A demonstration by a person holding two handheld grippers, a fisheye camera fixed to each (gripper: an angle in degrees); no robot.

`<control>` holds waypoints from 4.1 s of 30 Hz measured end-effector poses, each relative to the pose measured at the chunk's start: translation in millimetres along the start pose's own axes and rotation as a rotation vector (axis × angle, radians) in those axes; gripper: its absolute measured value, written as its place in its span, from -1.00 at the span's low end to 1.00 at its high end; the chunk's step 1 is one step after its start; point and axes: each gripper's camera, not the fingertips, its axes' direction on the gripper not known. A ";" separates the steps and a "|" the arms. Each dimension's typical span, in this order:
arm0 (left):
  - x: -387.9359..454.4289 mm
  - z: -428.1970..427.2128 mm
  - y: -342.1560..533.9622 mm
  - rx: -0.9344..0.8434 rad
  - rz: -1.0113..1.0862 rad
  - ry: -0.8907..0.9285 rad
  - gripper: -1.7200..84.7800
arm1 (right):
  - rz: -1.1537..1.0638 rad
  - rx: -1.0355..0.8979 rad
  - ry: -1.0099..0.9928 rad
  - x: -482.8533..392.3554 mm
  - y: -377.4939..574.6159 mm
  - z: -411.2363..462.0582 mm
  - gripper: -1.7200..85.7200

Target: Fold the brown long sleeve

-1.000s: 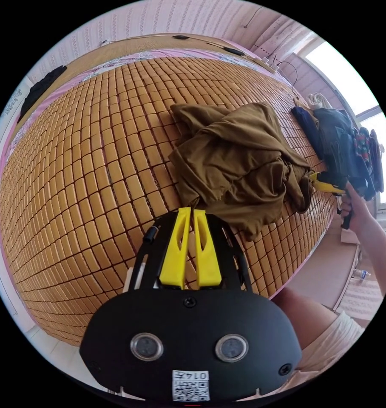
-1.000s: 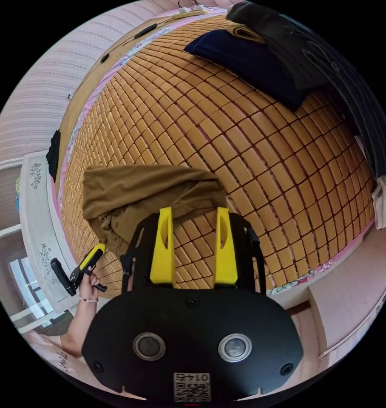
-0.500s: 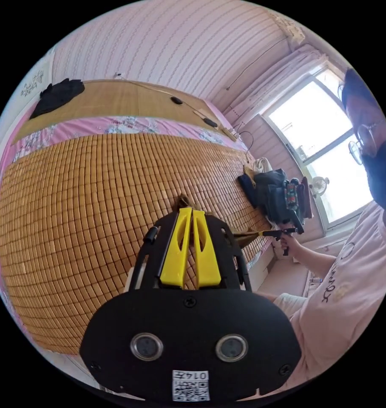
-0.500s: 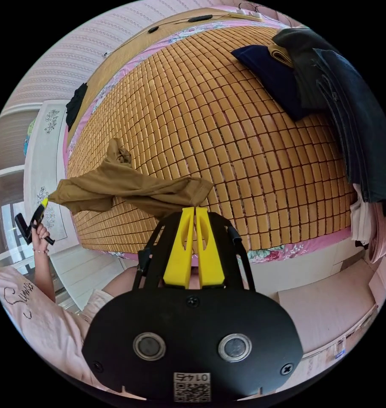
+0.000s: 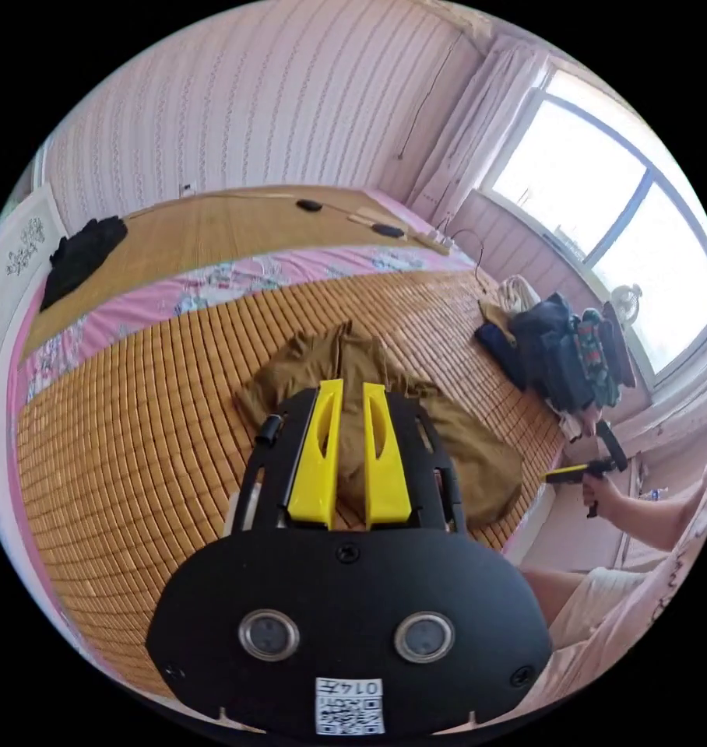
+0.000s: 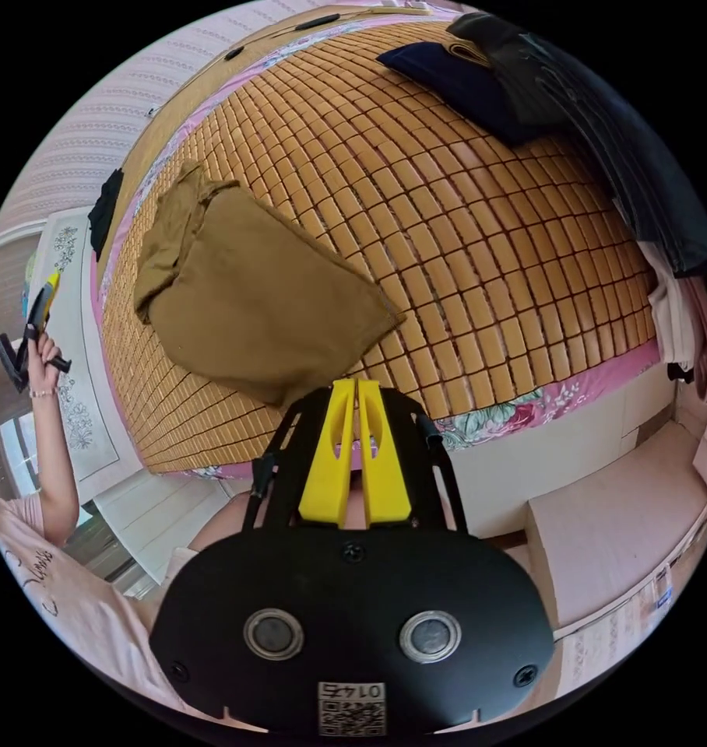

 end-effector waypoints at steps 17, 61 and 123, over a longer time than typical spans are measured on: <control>66.4 119.4 117.0 -0.424 -0.171 -0.049 -0.76 | -0.077 0.042 0.155 -29.2 -22.8 15.4 -0.76; -23.0 -15.3 72.9 -0.151 -0.146 0.061 -0.90 | 0.007 0.126 0.051 -20.5 -50.9 -46.2 -0.96; 141.2 -55.6 169.9 -0.477 -0.085 0.538 -0.98 | -0.081 -0.033 0.054 -121.5 -13.6 -94.4 -0.97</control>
